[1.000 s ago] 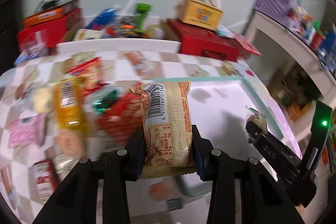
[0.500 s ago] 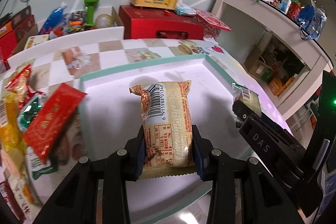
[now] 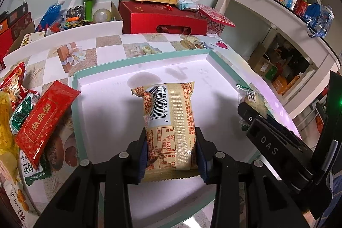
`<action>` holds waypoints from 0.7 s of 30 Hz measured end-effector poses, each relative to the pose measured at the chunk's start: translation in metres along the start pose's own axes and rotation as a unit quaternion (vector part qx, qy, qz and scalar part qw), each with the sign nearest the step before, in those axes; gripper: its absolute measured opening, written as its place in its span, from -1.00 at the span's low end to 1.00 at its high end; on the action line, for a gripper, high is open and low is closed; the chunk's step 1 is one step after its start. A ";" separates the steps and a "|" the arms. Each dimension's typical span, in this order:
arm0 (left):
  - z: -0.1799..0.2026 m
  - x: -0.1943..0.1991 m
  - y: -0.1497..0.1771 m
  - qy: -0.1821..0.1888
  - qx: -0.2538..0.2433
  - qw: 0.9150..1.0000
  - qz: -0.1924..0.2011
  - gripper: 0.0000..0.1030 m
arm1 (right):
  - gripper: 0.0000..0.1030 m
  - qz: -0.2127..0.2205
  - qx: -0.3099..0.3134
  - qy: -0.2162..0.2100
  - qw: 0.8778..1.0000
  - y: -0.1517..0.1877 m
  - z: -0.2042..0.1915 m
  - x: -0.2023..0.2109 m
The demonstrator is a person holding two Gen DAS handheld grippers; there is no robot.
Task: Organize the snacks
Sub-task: 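Carry both snacks over the white tray and open both tools to drop them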
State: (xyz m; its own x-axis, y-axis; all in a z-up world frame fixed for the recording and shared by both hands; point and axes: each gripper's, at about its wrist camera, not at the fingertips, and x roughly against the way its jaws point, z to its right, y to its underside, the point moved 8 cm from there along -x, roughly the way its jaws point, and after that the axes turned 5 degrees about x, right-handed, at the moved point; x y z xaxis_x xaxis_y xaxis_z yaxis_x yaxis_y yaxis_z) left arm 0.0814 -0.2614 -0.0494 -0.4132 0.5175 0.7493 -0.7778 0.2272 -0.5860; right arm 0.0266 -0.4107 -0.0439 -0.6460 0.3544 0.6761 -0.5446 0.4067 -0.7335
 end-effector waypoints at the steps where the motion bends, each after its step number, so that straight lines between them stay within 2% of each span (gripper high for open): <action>1: 0.000 0.000 0.000 0.001 0.000 1.000 -0.002 -0.16 | 0.05 -0.002 0.001 -0.003 1.000 0.000 -0.001 -0.001; 2: 0.000 0.000 0.000 0.002 0.001 1.000 -0.003 -0.06 | 0.05 -0.003 0.002 -0.005 1.000 0.001 -0.002 -0.001; 3: 0.000 0.001 -0.001 0.003 0.003 1.000 -0.002 0.31 | 0.05 -0.004 0.003 -0.006 1.000 0.001 -0.003 -0.001; 4: 0.000 0.003 -0.002 0.002 0.007 1.000 0.000 0.50 | 0.05 -0.003 0.005 -0.006 1.000 0.001 -0.004 -0.001; 7: -0.003 0.011 -0.007 -0.001 0.011 1.000 0.015 0.51 | 0.05 0.000 0.008 -0.006 1.000 0.000 -0.005 0.002; 16: -0.019 0.019 -0.014 -0.022 0.031 0.999 0.026 0.55 | 0.05 0.002 0.015 -0.009 1.000 -0.001 -0.010 0.005; 17: -0.022 0.019 -0.014 -0.029 0.034 0.999 0.029 0.61 | 0.09 -0.001 0.015 -0.010 1.000 -0.001 -0.010 0.005; 18: -0.026 0.020 -0.015 -0.040 0.037 0.998 0.034 0.80 | 0.17 -0.002 0.015 -0.014 1.000 -0.001 -0.011 0.004; 19: -0.031 0.021 -0.018 -0.054 0.039 0.997 0.046 0.94 | 0.46 -0.003 0.015 -0.018 1.000 0.000 -0.012 0.004; 20: -0.036 0.024 -0.020 -0.067 0.040 0.995 0.059 0.96 | 0.77 -0.003 0.016 -0.021 1.000 0.000 -0.013 0.003; 21: -0.040 0.026 -0.022 -0.080 0.040 0.993 0.073 0.97 | 0.90 0.000 0.017 -0.022 1.000 0.000 -0.014 0.003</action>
State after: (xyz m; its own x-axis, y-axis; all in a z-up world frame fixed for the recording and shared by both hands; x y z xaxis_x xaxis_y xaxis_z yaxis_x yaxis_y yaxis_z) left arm 0.1062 -0.2196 -0.0292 -0.5895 0.4019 0.7007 -0.7363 0.0893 -0.6707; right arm 0.0323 -0.3980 -0.0405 -0.6693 0.3164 0.6722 -0.5618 0.3766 -0.7366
